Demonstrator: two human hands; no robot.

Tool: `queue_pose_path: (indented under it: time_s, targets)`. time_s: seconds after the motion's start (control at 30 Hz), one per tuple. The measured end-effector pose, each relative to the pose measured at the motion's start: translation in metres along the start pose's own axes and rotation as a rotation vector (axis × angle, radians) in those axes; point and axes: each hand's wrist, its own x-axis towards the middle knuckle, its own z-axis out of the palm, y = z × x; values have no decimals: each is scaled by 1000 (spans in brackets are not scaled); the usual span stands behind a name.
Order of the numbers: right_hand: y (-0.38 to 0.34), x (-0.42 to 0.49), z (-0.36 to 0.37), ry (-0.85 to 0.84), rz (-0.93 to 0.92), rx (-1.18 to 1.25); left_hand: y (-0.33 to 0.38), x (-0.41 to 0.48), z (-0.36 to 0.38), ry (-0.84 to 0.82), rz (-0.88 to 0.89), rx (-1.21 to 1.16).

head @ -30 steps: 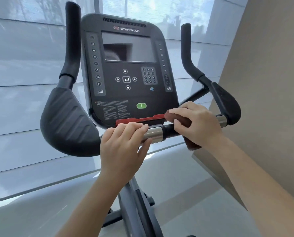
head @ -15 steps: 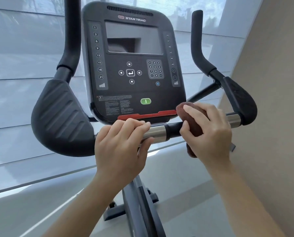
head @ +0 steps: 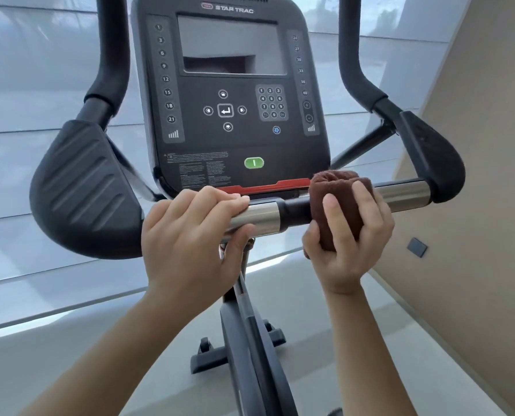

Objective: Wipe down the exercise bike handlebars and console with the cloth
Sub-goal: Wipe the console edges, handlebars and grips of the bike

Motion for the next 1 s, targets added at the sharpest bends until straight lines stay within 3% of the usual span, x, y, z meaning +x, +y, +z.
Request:
queue_pose_path:
  time_s: [0.1,0.2,0.3,0.43,0.67,0.87,1.0]
  targets:
    - [0,3,0,45,159,-25,2,1,0,10,-15,0]
    - [-44,7,10,105,371,81,2,0,0,15,-20,-8]
    - [-61,8,4,-7,274,166,3,1,-3,-3,-23,-32]
    - [-10,14,-17,-168,63,66,4,4,-6,-56,-42,-59]
    - [93,35,-55,-242,298,-143,39,37,13,-254,5,-315]
    - [38,55,-44,-457,266,66,54,47,33,-245,-32,-313]
    - [50,74,-49,-640,231,197,55,47,33,-232,-38,-323]
